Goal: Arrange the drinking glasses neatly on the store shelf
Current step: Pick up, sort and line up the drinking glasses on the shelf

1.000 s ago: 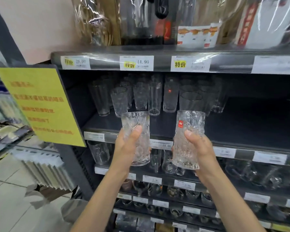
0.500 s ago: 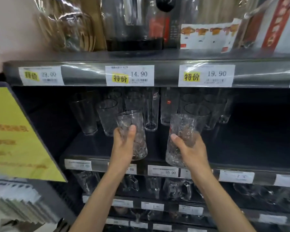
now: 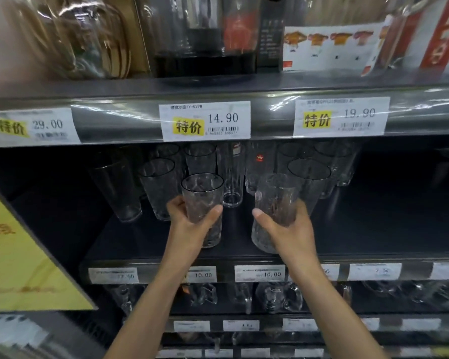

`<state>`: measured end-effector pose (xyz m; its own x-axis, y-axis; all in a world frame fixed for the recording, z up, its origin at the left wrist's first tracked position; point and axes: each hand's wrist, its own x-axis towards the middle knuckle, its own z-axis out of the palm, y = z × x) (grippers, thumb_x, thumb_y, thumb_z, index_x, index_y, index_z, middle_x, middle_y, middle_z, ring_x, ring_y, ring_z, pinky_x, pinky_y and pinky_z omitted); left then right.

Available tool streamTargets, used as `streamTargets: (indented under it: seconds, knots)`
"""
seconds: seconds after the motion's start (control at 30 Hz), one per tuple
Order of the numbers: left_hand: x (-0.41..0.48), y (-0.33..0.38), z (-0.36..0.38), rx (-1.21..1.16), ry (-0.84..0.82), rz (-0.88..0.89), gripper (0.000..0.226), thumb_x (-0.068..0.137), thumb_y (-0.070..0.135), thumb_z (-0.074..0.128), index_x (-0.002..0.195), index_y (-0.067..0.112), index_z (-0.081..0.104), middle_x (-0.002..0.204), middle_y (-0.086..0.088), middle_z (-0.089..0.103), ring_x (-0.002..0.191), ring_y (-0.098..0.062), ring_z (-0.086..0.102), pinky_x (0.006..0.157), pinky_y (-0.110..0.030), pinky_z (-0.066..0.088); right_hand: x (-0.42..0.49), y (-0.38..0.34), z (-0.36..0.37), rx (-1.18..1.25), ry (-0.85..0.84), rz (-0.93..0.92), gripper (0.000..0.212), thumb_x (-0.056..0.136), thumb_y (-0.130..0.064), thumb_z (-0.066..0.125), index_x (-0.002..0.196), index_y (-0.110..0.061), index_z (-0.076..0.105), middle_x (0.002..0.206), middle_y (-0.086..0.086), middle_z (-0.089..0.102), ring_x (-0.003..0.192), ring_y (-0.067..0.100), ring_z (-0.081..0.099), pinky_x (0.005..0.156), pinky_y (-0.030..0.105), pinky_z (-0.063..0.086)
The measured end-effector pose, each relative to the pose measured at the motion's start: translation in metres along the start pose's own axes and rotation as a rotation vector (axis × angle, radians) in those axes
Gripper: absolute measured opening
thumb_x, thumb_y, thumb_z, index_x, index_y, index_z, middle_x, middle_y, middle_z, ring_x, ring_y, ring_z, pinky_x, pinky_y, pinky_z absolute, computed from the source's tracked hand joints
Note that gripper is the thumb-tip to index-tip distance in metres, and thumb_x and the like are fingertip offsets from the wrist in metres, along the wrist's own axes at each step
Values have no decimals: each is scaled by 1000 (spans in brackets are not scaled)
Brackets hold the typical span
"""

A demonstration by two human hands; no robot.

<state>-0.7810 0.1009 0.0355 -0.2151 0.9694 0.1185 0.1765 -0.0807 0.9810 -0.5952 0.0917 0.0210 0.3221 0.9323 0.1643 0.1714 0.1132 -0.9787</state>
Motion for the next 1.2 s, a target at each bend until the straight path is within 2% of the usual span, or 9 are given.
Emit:
streamTargets:
  seconds: [0.13, 0.27, 0.4, 0.53, 0.63, 0.77, 0.93, 1.07, 1.2]
  knots:
    - [4, -4, -2, -16, -2, 1, 67, 80, 31, 79, 125, 26, 29, 112, 19, 52, 93, 14, 54, 74, -7, 40, -3, 2, 5, -52, 16, -22, 90, 58, -63, 81, 135, -32, 47, 129, -9, 60, 119, 11, 58, 103, 42, 50]
    - [5, -8, -6, 2, -17, 27, 66, 80, 24, 80, 124, 25, 31, 113, 20, 49, 87, 24, 54, 71, -2, 43, -5, 2, 6, -125, 27, -30, 89, 61, -63, 81, 137, -33, 45, 131, -12, 58, 122, 11, 56, 104, 43, 49]
    - [5, -13, -13, 13, -10, 51, 68, 75, 27, 84, 125, 28, 38, 123, 14, 54, 108, 8, 55, 88, -15, 45, -13, 1, 5, -340, 101, -59, 95, 67, -64, 79, 144, -23, 41, 138, -3, 48, 131, 18, 45, 109, 46, 42]
    - [1, -14, -17, 88, 35, 71, 65, 71, 41, 85, 122, 34, 45, 120, 16, 58, 111, -2, 57, 94, -27, 48, -26, 4, 6, -451, 224, -100, 99, 66, -61, 81, 141, -14, 36, 129, 4, 47, 122, 24, 48, 103, 50, 45]
    - [-4, -15, -15, 151, 146, 80, 69, 64, 52, 86, 118, 33, 48, 118, 10, 60, 107, -8, 59, 92, -31, 50, -29, 5, 7, -423, 246, -79, 94, 66, -55, 85, 135, -13, 37, 120, 2, 50, 112, 23, 54, 96, 47, 50]
    - [-4, -14, -9, 181, 249, 65, 71, 58, 54, 89, 109, 27, 47, 108, 5, 61, 98, -13, 60, 85, -29, 50, -28, 4, 7, -407, 247, -77, 80, 72, -48, 84, 130, -14, 40, 119, -1, 57, 110, 20, 58, 94, 40, 50]
    - [1, -15, -7, 214, 287, 111, 57, 63, 51, 87, 100, 24, 54, 95, 8, 62, 90, -10, 60, 72, -17, 44, -21, 7, 3, -479, 238, -123, 66, 81, -47, 76, 131, -11, 52, 124, 4, 62, 113, 23, 60, 94, 37, 45]
    - [10, -18, -7, 233, 319, 166, 50, 67, 51, 84, 99, 18, 65, 100, 1, 64, 87, -10, 60, 80, -29, 52, -14, 7, 3, -524, 246, -141, 63, 83, -47, 74, 131, -9, 58, 119, 7, 60, 106, 26, 61, 91, 41, 48]
    - [20, -24, -8, 251, 331, 185, 60, 67, 64, 76, 106, 20, 70, 100, 2, 69, 92, -14, 65, 84, -40, 57, -7, 6, 4, -505, 268, -117, 62, 83, -46, 75, 128, -7, 59, 116, 7, 67, 105, 25, 64, 90, 38, 47]
